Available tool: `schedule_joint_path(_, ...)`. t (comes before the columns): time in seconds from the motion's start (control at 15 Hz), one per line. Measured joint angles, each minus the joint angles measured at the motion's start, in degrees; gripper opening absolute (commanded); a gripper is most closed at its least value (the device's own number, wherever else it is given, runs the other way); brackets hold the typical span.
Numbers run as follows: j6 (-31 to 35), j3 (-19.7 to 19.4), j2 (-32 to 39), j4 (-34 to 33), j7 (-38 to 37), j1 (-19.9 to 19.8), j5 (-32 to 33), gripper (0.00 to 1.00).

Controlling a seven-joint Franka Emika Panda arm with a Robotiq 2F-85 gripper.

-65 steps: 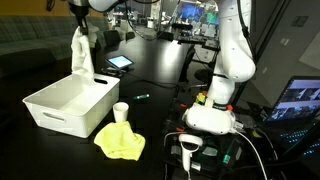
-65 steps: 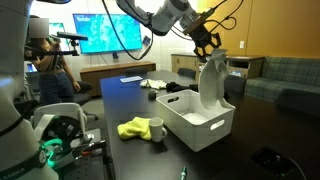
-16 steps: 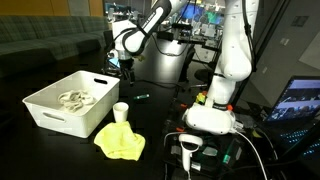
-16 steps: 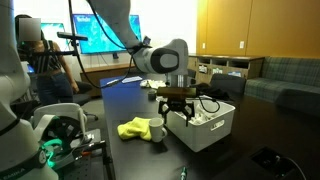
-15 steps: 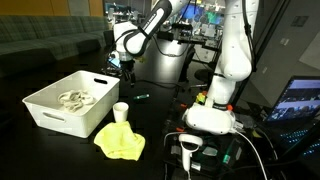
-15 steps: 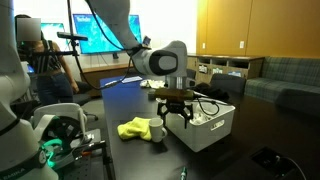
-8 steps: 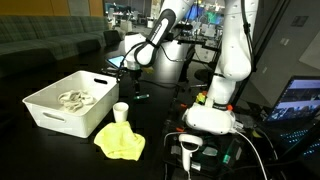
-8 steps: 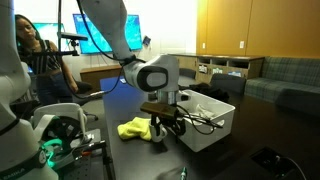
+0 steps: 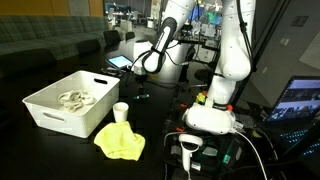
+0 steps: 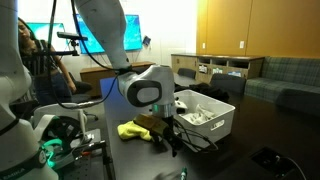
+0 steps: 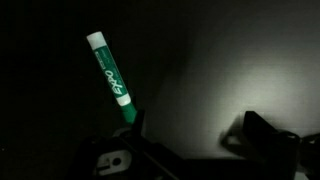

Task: The white towel should go in the basket first, followed by the marker in the cup, then the yellow towel in the basket, and the black tape in the cup.

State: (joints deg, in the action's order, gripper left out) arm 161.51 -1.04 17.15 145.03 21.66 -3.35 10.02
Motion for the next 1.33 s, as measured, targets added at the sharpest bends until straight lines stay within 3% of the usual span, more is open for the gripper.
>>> schedule_joint_path(0.47,4.6,-2.0,4.5,-1.3,0.5,-2.1,2.1,1.0)
schedule_joint_path(1.33,6.4,4.2,14.7,-8.4,6.2,-12.1,2.1,1.0)
